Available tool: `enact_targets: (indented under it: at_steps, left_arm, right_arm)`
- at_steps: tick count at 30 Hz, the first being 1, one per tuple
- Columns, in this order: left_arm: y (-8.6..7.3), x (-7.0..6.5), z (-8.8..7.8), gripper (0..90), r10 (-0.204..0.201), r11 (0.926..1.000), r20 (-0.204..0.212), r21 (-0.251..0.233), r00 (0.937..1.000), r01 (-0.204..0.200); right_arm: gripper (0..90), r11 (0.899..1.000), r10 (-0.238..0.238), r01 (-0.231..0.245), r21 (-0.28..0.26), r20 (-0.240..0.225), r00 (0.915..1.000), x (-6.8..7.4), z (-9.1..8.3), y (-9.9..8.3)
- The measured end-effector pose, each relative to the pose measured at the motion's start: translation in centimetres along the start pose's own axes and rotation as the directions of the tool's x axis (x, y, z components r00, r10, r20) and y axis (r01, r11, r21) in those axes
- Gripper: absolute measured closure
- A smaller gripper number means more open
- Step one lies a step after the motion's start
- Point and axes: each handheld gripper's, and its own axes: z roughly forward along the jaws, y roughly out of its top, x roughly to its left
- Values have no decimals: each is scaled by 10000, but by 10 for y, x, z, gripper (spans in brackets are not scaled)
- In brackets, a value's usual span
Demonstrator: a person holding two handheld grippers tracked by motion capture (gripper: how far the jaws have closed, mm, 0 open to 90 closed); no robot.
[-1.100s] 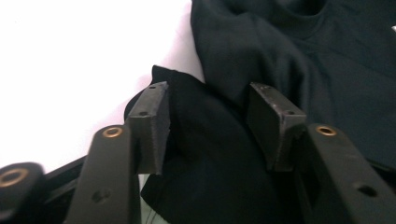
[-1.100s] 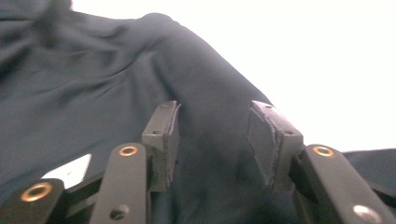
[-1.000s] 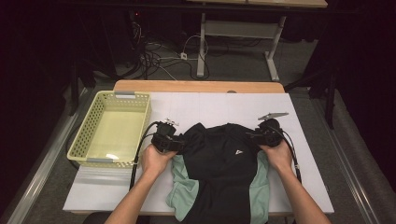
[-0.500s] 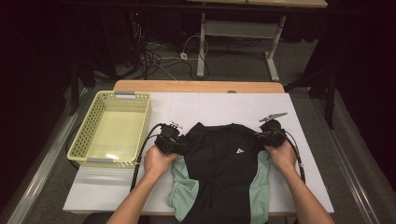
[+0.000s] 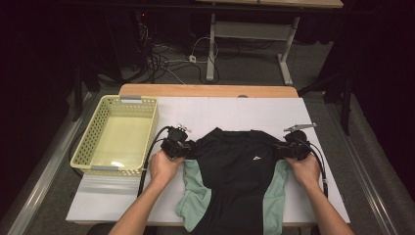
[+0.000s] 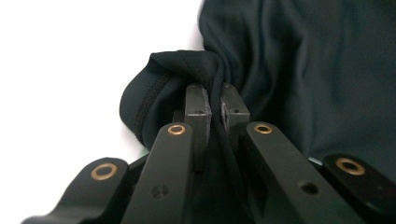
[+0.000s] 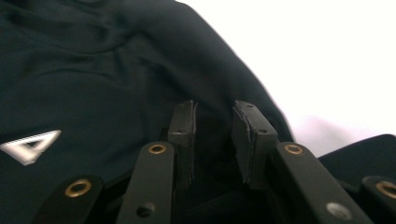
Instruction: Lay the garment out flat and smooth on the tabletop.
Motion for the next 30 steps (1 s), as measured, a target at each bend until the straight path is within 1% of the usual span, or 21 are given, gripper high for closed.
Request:
enact_targets:
  at_steps: [2, 3, 5, 7, 8, 9, 10, 11, 12, 14, 15, 16, 18, 19, 20, 22, 24, 26, 27, 30]
  left_arm:
    - [5, -1, -8, 832, 2, 9994, -235, -344, 9997, -10]
    - [8, -1, -12, 832, -93, 9987, -322, -501, 9994, 77]
    - [11, 2, -16, 831, -284, 9978, -527, -609, 9982, 251]
    - [12, 6, -16, 828, -540, 9974, -616, -506, 9966, 509]
    - [11, 8, -15, 824, -665, 9973, -581, -362, 9961, 645]
    - [11, 10, -13, 812, -699, 9974, -553, -240, 9960, 686]
    - [11, 9, -12, 778, -683, 9974, -582, -250, 9960, 669]
    - [11, 9, -12, 716, -633, 9975, -524, -348, 9966, 615]
    - [11, 8, -13, 656, -562, 9968, -348, -591, 9978, 540]
    - [13, 5, -15, 575, -319, 9938, -121, -1066, 9994, 304]
    - [15, 4, -15, 540, -288, 9927, -33, -1174, 9996, 282]
    - [18, 4, -15, 514, -241, 9927, 65, -1176, 9997, 247]
    - [23, 2, -14, 486, -76, 9929, 107, -1185, 9999, 88]
    - [26, 2, -13, 472, 128, 9938, 171, -1108, 9998, -108]
    - [29, 1, -11, 460, 240, 9944, 233, -1038, 9994, -214]
    - [35, 0, -8, 451, 403, 9947, 180, -959, 9990, -384]
    - [40, 1, -9, 449, 426, 9939, 135, -1028, 9990, -410]
    - [43, 4, -13, 450, 273, 9914, 271, -1288, 9993, -236]
    - [45, 5, -14, 451, 246, 9914, 300, -1296, 9992, -205]
    - [46, 6, -6, 448, 450, 9968, 357, -683, 9983, -425]
  right_arm:
    - [701, 9999, -132, 131, -75, -130, 9998, 5, -3, -1]
    - [698, 9998, -204, 203, -62, -199, 9996, 7, -3, -1]
    - [694, 9995, -323, 321, -49, -286, 9991, 10, -4, -1]
    - [689, 9992, -382, 377, -124, -392, 9985, 11, -4, 0]
    - [684, 9992, -366, 360, -158, -453, 9983, 11, -3, 1]
    - [677, 9993, -344, 336, -176, -509, 9981, 11, -3, 1]
    - [668, 9994, -295, 285, -187, -565, 9980, 11, -3, 1]
    - [659, 9996, -266, 258, -144, -596, 9979, 11, -3, 1]
    - [646, 9996, -264, 257, -127, -579, 9980, 10, -2, 2]
    - [610, 9995, -284, 279, -133, -431, 9987, 8, -1, 3]
    - [594, 9996, -216, 210, -180, -335, 9992, 6, -1, 4]
    - [576, 9997, -110, 103, -232, -325, 9994, 3, -1, 5]
    - [546, 9994, 103, -115, -333, -354, 9993, -2, -1, 8]
    - [531, 9994, 173, -184, -309, -358, 9992, -4, 0, 9]
    - [521, 9994, 207, -216, -272, -334, 9992, -5, 1, 10]
    - [505, 9997, 156, -161, -199, -239, 9996, -7, 3, 13]
    - [499, 9997, 149, -152, -189, -183, 9997, -8, 5, 15]
    - [499, 9997, 143, -147, -194, -220, 9997, -8, 7, 17]
    - [499, 9998, 93, -97, -159, -262, 9996, -8, 8, 17]
    - [499, 10000, 25, -23, 62, -309, 9995, -7, 15, 18]
